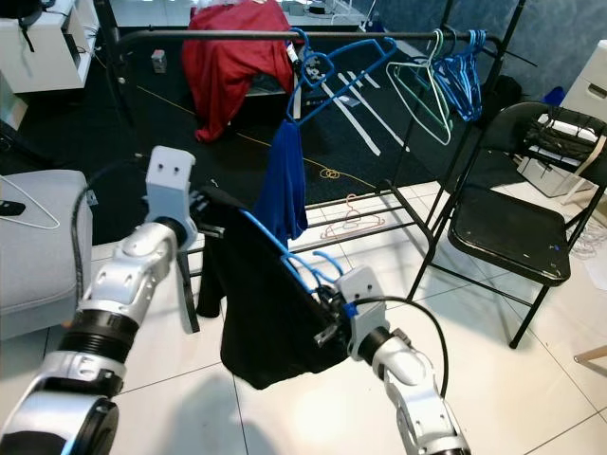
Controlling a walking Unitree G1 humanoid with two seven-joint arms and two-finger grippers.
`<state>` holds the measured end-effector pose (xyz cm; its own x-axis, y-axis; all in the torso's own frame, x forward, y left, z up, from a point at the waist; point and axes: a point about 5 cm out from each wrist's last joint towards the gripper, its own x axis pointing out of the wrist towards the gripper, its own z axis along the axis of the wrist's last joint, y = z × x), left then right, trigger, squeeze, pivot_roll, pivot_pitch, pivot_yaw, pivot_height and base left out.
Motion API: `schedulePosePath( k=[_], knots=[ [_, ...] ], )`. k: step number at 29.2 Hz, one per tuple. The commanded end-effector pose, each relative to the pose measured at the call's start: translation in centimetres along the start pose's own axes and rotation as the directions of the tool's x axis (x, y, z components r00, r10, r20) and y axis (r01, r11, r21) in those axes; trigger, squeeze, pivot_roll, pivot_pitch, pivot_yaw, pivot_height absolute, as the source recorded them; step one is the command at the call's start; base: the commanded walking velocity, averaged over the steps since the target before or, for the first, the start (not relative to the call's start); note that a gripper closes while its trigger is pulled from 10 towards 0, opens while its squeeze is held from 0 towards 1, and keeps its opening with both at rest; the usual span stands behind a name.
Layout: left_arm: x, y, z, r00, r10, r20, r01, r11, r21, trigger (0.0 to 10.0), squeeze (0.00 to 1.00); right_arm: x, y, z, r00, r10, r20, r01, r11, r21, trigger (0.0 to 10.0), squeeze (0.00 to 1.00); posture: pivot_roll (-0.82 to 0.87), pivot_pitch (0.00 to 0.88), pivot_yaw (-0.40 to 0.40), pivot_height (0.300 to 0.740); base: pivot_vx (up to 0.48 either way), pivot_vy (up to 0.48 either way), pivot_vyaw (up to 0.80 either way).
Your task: Hang hanger
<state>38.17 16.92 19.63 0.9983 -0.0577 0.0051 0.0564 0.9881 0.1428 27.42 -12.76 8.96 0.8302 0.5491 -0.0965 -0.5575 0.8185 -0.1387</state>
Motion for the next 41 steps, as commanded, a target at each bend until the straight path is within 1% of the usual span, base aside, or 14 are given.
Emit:
schedulePosePath(
  k=[1, 9, 12, 14, 15, 16, 18, 21, 28, 30, 32, 35, 38, 41],
  knots=[
    [0.3, 1.3, 2.4, 0.994, 0.041, 0.101, -0.042, 0.999, 0.01, 10.0, 0.0, -1.2, -0.7, -1.6, 0.994, -0.017, -0.104, 0.017, 1.0, 0.004, 10.0, 0.0, -0.08, 0.1, -0.068, 0.74, 0.0, 0.0, 0.0],
    [0.4, -1.1, 6.2, 0.971, -0.085, 0.225, 0.096, 0.995, -0.039, 10.0, 0.0, -1.1, -1.0, -2.0, 0.979, 0.06, -0.196, -0.059, 0.998, 0.009, 10.0, 0.0, -0.08, 0.102, -0.079, 0.74, 0.0, 0.0, 0.0],
    [0.3, -3.5, 7.8, 0.94, -0.215, 0.263, 0.229, 0.973, -0.024, 10.0, 0.0, -0.6, -1.1, -1.4, 0.982, 0.067, -0.179, -0.069, 0.998, -0.003, 10.0, 0.0, -0.08, 0.105, -0.079, 0.74, 0.0, 0.0, 0.0],
    [-0.4, -6.2, 8.2, 0.891, -0.371, 0.263, 0.382, 0.924, 0.008, 10.0, 0.0, -0.1, -1.3, -1.0, 0.983, 0.068, -0.171, -0.071, 0.997, -0.014, 10.0, 0.0, -0.08, 0.106, -0.075, 0.74, 0.0, 0.0, 0.0],
    [-0.4, -6.2, 8.2, 0.891, -0.371, 0.263, 0.382, 0.924, 0.008, 10.0, 0.0, -0.1, -1.3, -1.0, 0.983, 0.068, -0.171, -0.071, 0.997, -0.014, 10.0, 0.0, -0.08, 0.106, -0.075, 0.74, 0.0, 0.0, 0.0],
    [-1.1, -7.9, 7.6, 0.844, -0.485, 0.23, 0.488, 0.871, 0.045, 10.0, 0.0, 0.2, -1.4, -0.8, 0.984, 0.066, -0.167, -0.07, 0.997, -0.018, 10.0, 0.0, -0.08, 0.106, -0.075, 0.74, 0.0, 0.0, 0.0],
    [-1.1, -7.9, 7.6, 0.844, -0.485, 0.23, 0.488, 0.871, 0.045, 10.0, 0.0, 0.2, -1.4, -0.8, 0.984, 0.066, -0.167, -0.07, 0.997, -0.018, 10.0, 0.0, -0.08, 0.106, -0.075, 0.74, 0.0, 0.0, 0.0],
    [-2.2, -9.9, 5.6, 0.777, -0.613, 0.145, 0.607, 0.79, 0.087, 10.0, 0.0, 0.5, -1.6, -0.4, 0.985, 0.065, -0.162, -0.069, 0.997, -0.02, 10.0, 0.0, -0.08, 0.108, -0.076, 0.74, 0.0, 0.0, 0.0],
    [-3.1, -12.3, 6.8, 0.734, -0.648, 0.202, 0.658, 0.753, 0.027, 10.0, 0.0, 0.7, -0.9, -0.4, 0.975, 0.12, -0.189, -0.126, 0.992, -0.025, 10.0, 0.0, -0.07, 0.113, -0.078, 0.74, 0.0, 0.0, 0.0],
    [-3.2, -13.0, 7.0, 0.735, -0.648, 0.199, 0.658, 0.752, 0.021, 10.0, 0.0, 0.8, -0.7, -0.5, 0.973, 0.128, -0.194, -0.136, 0.99, -0.028, 10.0, 0.0, -0.07, 0.113, -0.078, 0.74, 0.0, 0.0, 0.0],
    [-2.3, -13.0, 6.5, 0.808, -0.569, 0.153, 0.575, 0.818, 0.008, 10.0, 0.0, 1.2, -0.2, -0.1, 0.97, 0.166, -0.177, -0.173, 0.985, -0.025, 10.0, 0.0, -0.08, 0.113, -0.074, 0.74, 0.0, 0.0, 0.0],
    [-1.8, -12.6, 6.2, 0.844, -0.518, 0.135, 0.523, 0.852, 0.003, 10.0, 0.0, 1.4, 0.1, 0.2, 0.967, 0.191, -0.169, -0.198, 0.98, -0.025, 10.0, 0.0, -0.08, 0.113, -0.073, 0.74, 0.0, 0.0, 0.0],
    [-0.4, -10.7, 6.2, 0.916, -0.382, 0.121, 0.386, 0.923, -0.011, 10.0, 0.0, 1.4, 0.9, 0.8, 0.953, 0.267, -0.146, -0.273, 0.962, -0.018, 10.0, 0.0, -0.08, 0.111, -0.073, 0.74, 0.0, 0.0, 0.0],
    [0.4, -9.4, 6.4, 0.946, -0.3, 0.121, 0.305, 0.952, -0.026, 10.0, 0.0, 1.4, 1.3, 1.0, 0.944, 0.3, -0.137, -0.305, 0.952, -0.01, 10.0, 0.0, -0.08, 0.111, -0.075, 0.74, 0.0, 0.0, 0.0]
  ],
)
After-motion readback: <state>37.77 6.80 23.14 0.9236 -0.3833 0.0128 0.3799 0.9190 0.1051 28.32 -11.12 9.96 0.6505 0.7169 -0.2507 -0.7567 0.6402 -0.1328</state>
